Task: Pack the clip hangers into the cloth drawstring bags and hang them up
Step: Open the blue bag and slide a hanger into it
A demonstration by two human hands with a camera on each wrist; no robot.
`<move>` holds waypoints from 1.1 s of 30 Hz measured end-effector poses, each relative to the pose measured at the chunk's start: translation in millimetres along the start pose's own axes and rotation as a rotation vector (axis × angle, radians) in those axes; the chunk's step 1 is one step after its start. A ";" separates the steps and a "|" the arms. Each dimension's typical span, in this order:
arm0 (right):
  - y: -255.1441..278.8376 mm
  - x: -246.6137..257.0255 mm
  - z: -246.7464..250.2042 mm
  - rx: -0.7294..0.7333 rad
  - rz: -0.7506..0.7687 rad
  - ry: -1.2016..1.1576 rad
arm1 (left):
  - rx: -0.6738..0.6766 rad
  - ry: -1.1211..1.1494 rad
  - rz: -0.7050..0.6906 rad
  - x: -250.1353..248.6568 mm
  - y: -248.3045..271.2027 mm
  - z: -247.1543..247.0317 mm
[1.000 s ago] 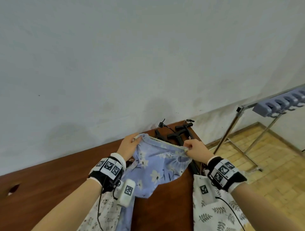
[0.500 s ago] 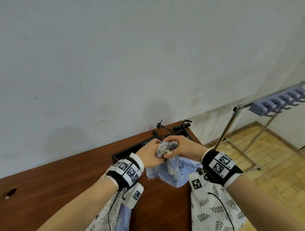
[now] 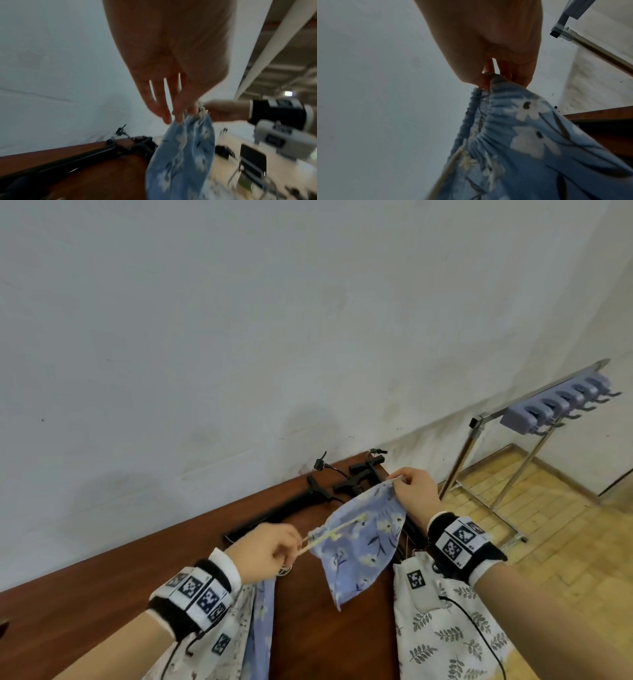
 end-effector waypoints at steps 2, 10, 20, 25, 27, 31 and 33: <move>-1.2 0.6 -3.2 -0.018 0.006 0.000 | 0.241 -0.016 0.087 20.8 16.0 -27.8; 36.4 48.8 -37.4 0.268 0.315 0.108 | -0.352 0.018 0.136 5.9 -15.5 30.1; 49.7 60.7 -58.0 0.367 0.613 0.557 | 0.073 -0.124 0.060 6.5 -103.8 19.2; 22.1 39.7 -82.4 0.326 0.500 0.841 | -0.093 -0.096 0.230 34.1 -97.8 45.0; 16.2 23.9 -96.5 0.409 0.438 0.986 | -0.195 -0.094 0.363 61.0 -79.6 59.5; -3.3 9.8 -102.2 0.432 0.358 0.892 | -0.247 -0.245 0.568 99.8 -26.7 74.7; -6.1 11.7 -107.2 0.427 0.376 0.890 | -0.218 -0.259 0.611 107.2 -10.7 69.0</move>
Point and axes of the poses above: each hand's wrist, its own y-axis away from the middle knuckle, its own z-axis out of the back of the hand, x = y × z, the point moved 7 cm from there along -y, towards the middle knuckle, and after that the axes turned 15 degrees about -z, right-handed, at the moved point
